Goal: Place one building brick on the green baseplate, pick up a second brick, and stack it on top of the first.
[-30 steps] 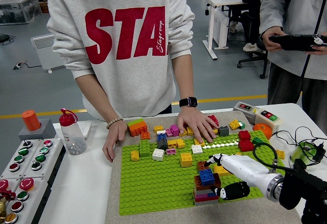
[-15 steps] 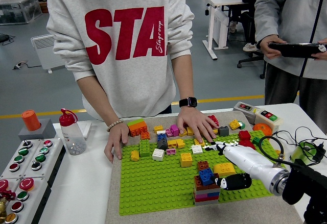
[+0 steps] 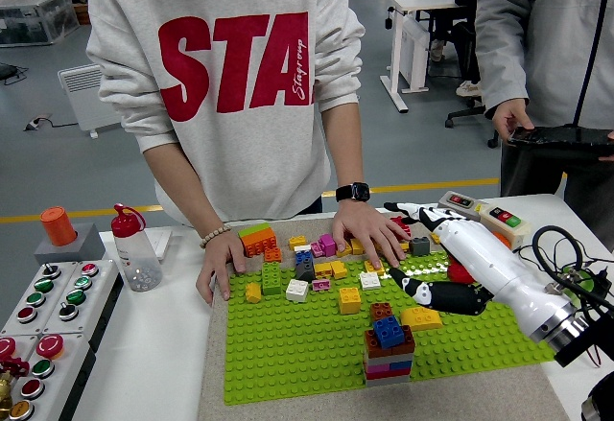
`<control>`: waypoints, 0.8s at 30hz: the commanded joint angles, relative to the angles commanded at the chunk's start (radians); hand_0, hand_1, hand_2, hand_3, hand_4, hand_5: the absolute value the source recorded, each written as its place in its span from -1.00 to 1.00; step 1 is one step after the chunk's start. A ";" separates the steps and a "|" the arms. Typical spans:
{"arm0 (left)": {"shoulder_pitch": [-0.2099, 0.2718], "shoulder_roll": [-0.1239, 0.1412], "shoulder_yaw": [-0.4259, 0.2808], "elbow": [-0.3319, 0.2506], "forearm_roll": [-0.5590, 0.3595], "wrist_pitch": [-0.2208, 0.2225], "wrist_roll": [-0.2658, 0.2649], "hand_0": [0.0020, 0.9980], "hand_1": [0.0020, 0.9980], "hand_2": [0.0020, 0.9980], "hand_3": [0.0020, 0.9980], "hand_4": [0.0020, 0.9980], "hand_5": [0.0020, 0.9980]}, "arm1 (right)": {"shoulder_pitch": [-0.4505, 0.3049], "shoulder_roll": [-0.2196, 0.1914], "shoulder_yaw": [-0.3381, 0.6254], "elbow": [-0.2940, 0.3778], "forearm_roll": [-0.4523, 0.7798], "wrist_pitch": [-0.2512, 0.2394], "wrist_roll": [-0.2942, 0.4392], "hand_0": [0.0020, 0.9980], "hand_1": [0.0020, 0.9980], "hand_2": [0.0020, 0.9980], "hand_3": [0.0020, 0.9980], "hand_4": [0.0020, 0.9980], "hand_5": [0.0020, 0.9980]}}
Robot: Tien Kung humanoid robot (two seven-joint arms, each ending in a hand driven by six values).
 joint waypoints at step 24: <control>-0.003 0.001 0.008 0.000 -0.012 0.000 -0.001 0.33 0.37 0.40 0.15 -0.41 1.00 | 0.061 0.013 -0.100 0.000 -0.210 0.145 0.114 -0.01 0.02 0.08 0.05 -0.46 -0.61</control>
